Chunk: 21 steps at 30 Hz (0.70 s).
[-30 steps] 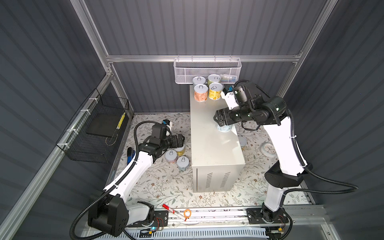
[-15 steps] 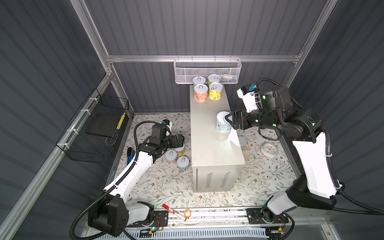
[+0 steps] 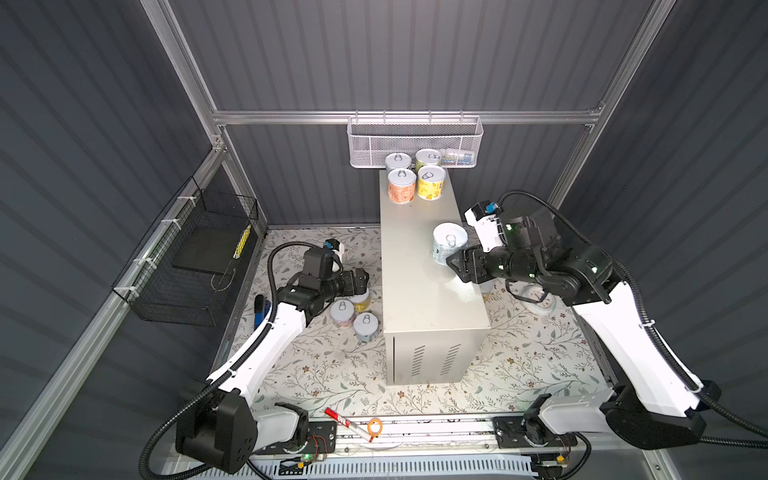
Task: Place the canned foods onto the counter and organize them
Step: 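Carry the pale-teal can over the cabinet top toward the peach can, then set the pale-teal can down in front of the peach and yellow cans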
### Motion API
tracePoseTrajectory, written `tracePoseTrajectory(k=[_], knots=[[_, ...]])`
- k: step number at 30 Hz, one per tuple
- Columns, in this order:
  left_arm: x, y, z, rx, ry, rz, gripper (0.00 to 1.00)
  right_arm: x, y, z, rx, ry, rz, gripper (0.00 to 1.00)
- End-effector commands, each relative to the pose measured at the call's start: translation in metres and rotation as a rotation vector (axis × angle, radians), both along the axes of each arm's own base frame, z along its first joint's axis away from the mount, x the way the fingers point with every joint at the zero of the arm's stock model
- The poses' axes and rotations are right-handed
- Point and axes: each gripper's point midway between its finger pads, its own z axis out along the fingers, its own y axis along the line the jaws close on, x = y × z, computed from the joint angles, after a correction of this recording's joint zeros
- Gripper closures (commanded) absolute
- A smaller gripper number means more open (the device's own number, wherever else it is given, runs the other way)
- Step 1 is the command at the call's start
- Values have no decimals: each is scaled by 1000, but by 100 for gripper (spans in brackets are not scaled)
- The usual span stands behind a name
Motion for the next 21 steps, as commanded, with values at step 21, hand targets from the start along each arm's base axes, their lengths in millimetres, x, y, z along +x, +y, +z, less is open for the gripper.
tracePoseTrajectory(k=[21], knots=[[0,0,9,-8,-24,-10,3,31,25,21,24,-127,31,33]])
